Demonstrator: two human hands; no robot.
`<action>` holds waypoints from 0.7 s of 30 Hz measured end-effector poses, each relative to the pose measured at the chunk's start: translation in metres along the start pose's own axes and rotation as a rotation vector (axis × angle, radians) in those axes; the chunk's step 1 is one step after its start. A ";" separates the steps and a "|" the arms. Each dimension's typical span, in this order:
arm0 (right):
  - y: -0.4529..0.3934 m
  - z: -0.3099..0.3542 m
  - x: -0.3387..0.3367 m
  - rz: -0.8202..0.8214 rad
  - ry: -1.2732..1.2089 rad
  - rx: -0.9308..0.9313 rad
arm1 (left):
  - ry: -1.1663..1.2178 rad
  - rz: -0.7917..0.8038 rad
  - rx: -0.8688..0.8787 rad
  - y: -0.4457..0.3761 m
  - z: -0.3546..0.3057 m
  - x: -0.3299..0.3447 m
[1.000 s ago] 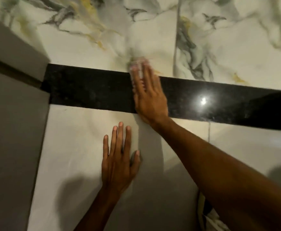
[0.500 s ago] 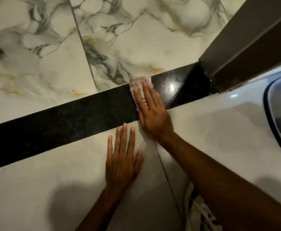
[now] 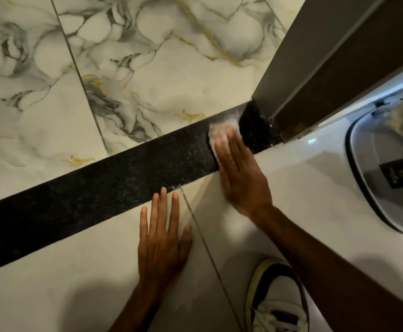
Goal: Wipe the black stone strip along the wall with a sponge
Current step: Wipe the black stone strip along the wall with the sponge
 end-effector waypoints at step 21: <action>0.000 -0.009 -0.005 -0.055 -0.032 0.370 | -0.009 0.053 -0.095 0.005 -0.004 0.001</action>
Point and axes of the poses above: each hand's wrist, its own y-axis away from the middle knuckle, its own x-axis out of the palm, z = x × y, the point moved 3 cm from there along -y, towards the middle knuckle, and after that the axes turned 2 degrees about -x, right-handed, at the moved point
